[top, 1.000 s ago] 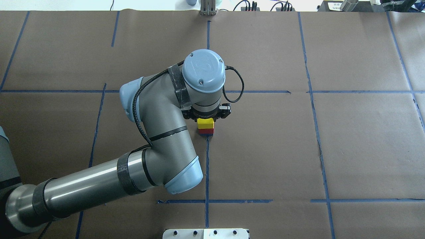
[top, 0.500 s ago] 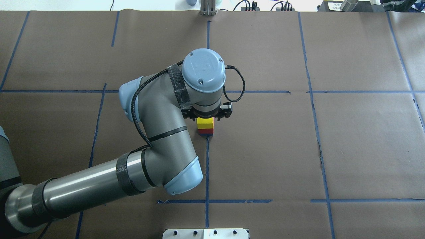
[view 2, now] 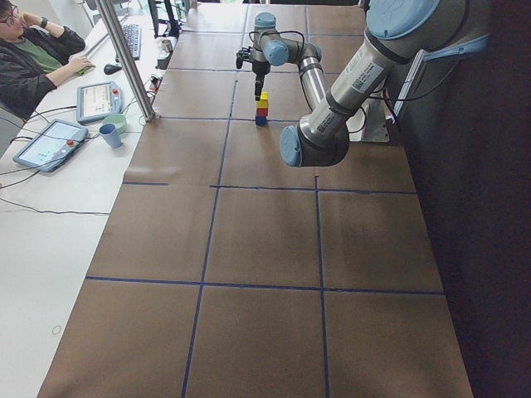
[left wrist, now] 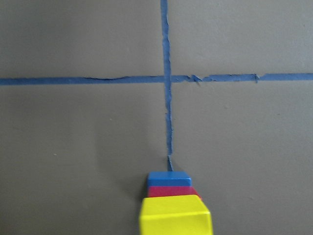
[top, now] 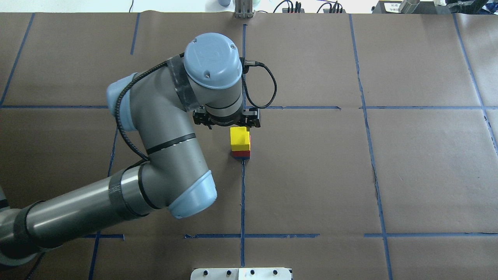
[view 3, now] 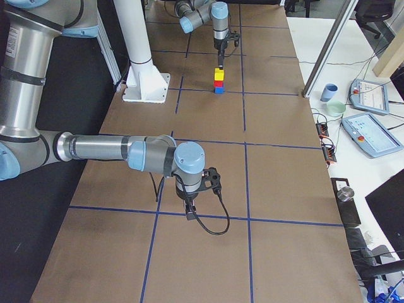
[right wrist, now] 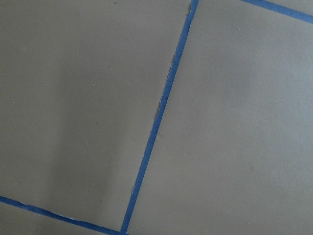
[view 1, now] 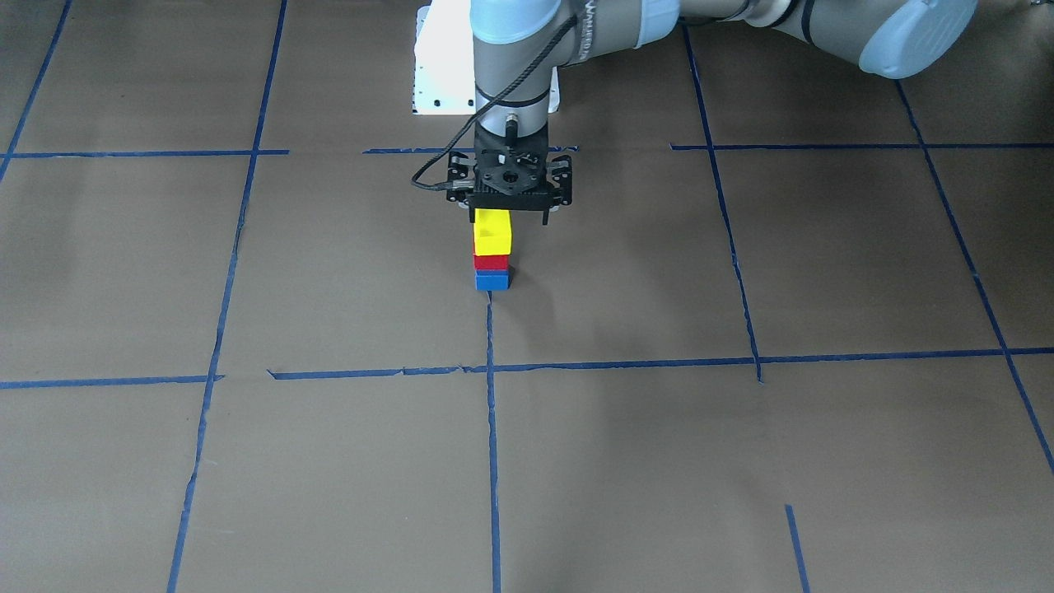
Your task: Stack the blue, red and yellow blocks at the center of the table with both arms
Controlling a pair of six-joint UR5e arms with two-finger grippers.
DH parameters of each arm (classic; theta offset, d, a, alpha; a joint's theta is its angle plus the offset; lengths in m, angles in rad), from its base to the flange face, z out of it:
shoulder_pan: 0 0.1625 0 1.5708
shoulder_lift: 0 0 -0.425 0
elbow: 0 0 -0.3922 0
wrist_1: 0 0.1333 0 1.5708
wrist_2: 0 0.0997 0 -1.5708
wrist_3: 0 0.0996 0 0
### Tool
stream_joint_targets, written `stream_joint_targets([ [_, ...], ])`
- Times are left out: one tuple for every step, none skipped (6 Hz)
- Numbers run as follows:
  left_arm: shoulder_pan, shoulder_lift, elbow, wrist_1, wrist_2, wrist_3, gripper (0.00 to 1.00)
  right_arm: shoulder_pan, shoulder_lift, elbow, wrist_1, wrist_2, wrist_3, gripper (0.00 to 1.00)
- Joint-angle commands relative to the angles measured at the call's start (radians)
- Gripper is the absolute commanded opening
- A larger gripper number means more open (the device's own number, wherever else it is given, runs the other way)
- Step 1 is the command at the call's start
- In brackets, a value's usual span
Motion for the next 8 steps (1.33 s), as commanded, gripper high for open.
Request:
stream_joint_targets([
  [-0.173, 0.239, -0.145, -0.004, -0.109, 0.301, 1.0, 0.0, 0.001, -0.001, -0.001, 0.0, 0.003, 1.0],
  [-0.328, 0.391, -0.155, -0.02, -0.233, 0.536, 1.0, 0.0, 0.001, -0.001, -0.001, 0.0, 0.003, 1.0],
  [-0.492, 0.553, -0.144, -0.053, -0.323, 0.777, 1.0, 0.0, 0.001, -0.001, -0.001, 0.002, 0.004, 1.0],
  [-0.647, 0.656, -0.095, -0.086, -0.382, 0.995, 1.0, 0.0, 0.001, -0.001, 0.0, 0.002, 0.004, 1.0],
  [-0.789, 0.717, -0.023, -0.086, -0.398, 1.154, 1.0, 0.0, 0.003, -0.001, 0.0, 0.002, 0.013, 1.0],
  [-0.894, 0.754, 0.047, -0.087, -0.398, 1.287, 1.0, -0.001, 0.018, 0.001, -0.001, 0.009, 0.05, 1.0],
  [-0.95, 0.816, 0.075, -0.087, -0.398, 1.301, 1.0, 0.0, 0.029, -0.001, -0.001, 0.011, 0.053, 1.0],
  [-0.973, 0.882, 0.077, -0.1, -0.398, 1.301, 1.0, -0.001, 0.033, -0.001, -0.001, 0.012, 0.053, 1.0],
])
